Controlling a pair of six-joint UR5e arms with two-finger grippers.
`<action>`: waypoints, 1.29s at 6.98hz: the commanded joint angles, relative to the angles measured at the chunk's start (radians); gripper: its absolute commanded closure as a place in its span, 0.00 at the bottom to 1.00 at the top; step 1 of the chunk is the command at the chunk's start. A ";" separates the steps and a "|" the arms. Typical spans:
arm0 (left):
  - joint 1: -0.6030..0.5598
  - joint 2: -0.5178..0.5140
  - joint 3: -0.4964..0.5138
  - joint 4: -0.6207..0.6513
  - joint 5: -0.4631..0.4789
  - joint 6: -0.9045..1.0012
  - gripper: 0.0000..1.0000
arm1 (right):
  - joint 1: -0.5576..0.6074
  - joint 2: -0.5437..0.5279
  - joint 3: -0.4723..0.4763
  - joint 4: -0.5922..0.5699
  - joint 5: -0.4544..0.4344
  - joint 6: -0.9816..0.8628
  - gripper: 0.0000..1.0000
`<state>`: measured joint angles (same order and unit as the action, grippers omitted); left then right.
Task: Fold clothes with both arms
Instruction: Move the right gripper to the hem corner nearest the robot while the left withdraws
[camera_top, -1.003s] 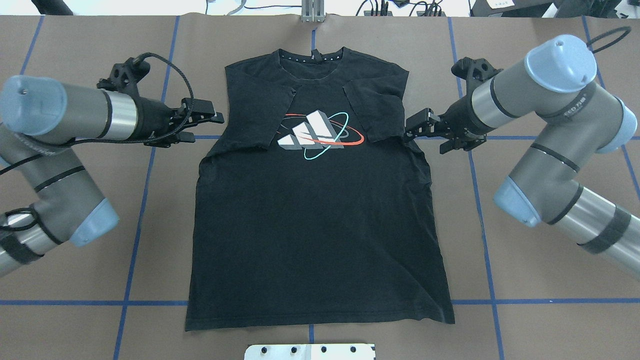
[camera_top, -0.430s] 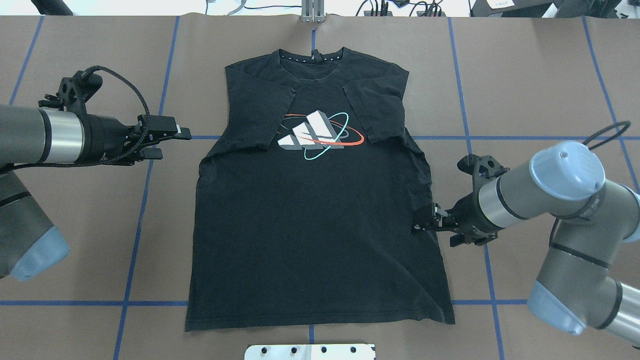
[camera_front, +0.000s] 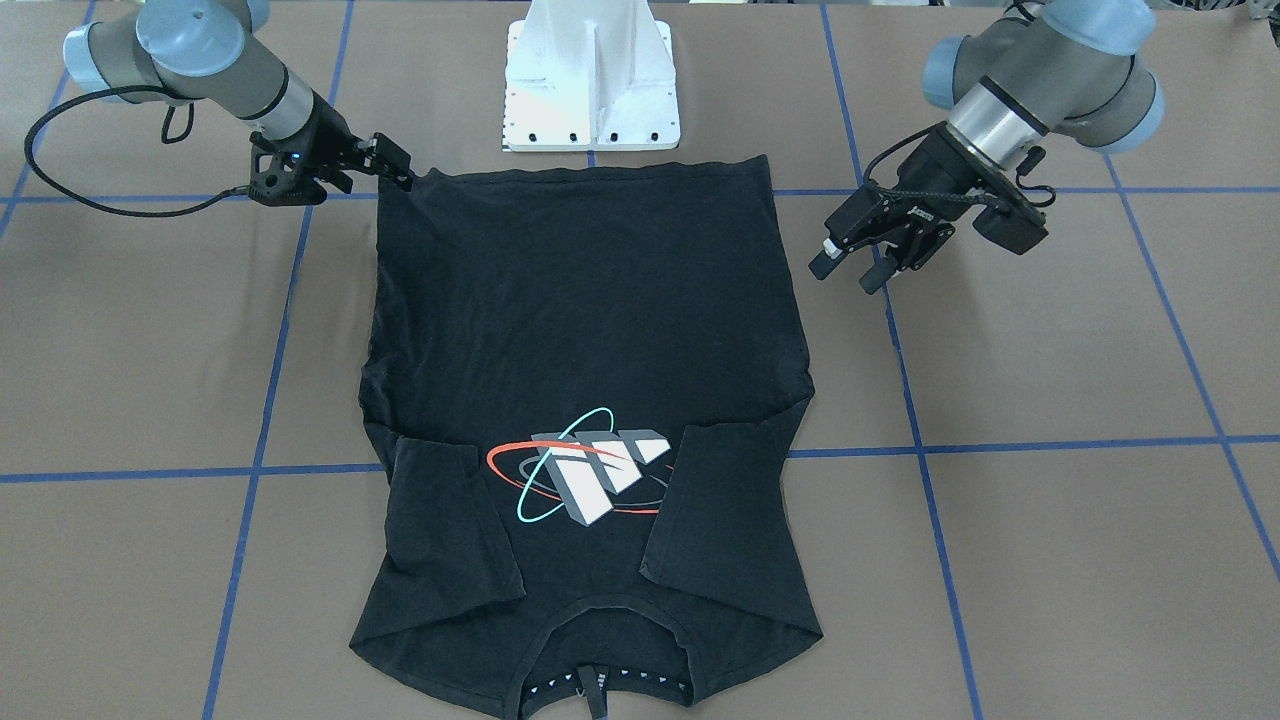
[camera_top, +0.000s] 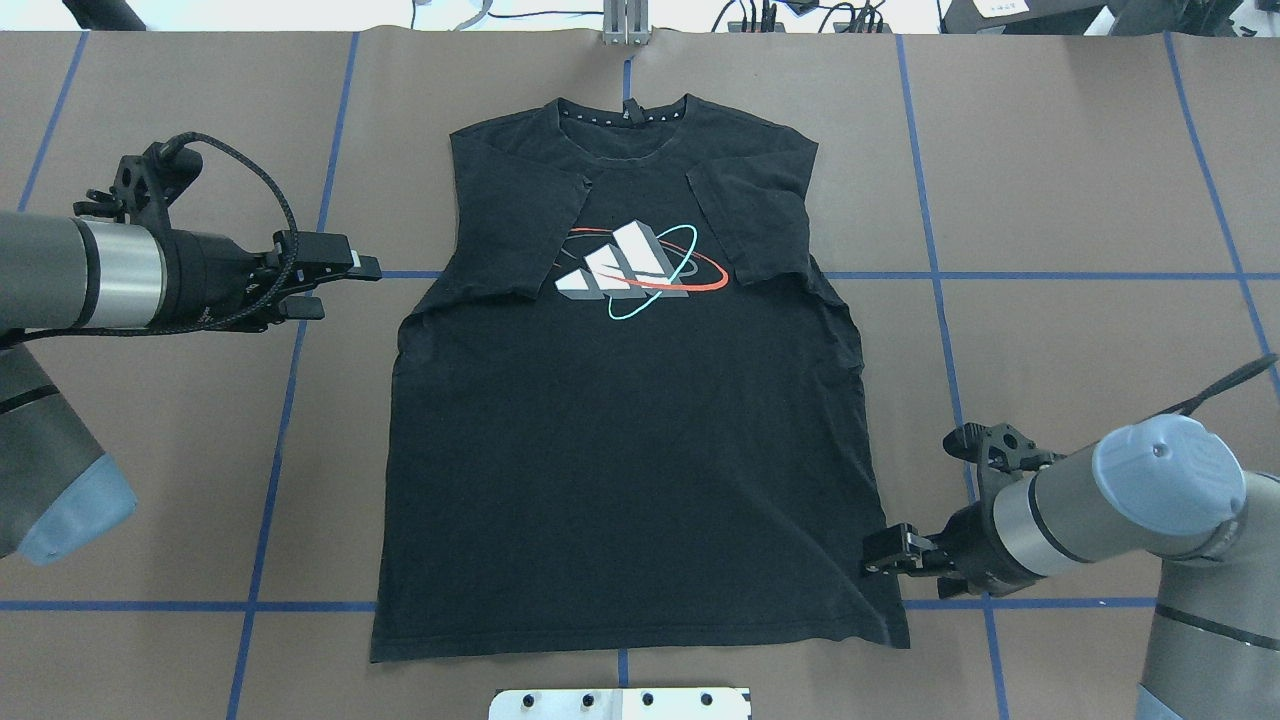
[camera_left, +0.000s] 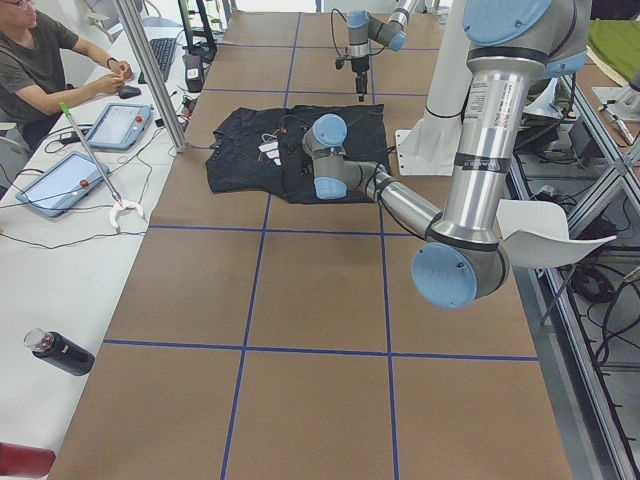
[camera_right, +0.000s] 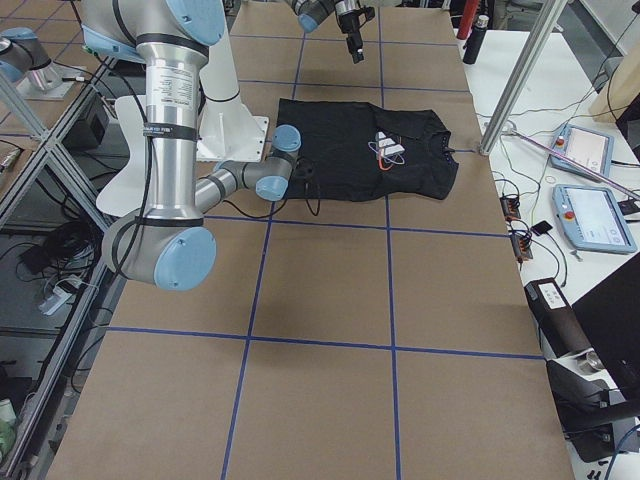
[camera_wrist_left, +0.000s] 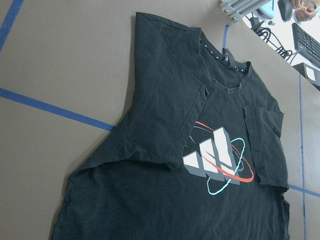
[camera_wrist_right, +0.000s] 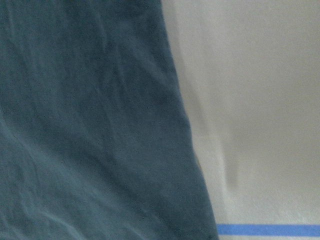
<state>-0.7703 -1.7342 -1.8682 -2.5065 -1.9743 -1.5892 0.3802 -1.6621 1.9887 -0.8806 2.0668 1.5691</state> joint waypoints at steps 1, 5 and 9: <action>0.000 0.001 0.001 0.000 0.000 0.000 0.00 | -0.111 -0.036 -0.004 0.065 -0.089 0.042 0.00; 0.000 0.004 0.006 0.000 0.000 0.003 0.00 | -0.124 -0.028 -0.010 0.060 -0.083 0.040 0.04; 0.000 0.004 0.007 0.000 0.000 0.003 0.00 | -0.126 -0.015 -0.017 0.055 -0.082 0.040 0.18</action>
<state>-0.7701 -1.7304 -1.8617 -2.5065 -1.9736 -1.5861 0.2550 -1.6843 1.9746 -0.8240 1.9849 1.6091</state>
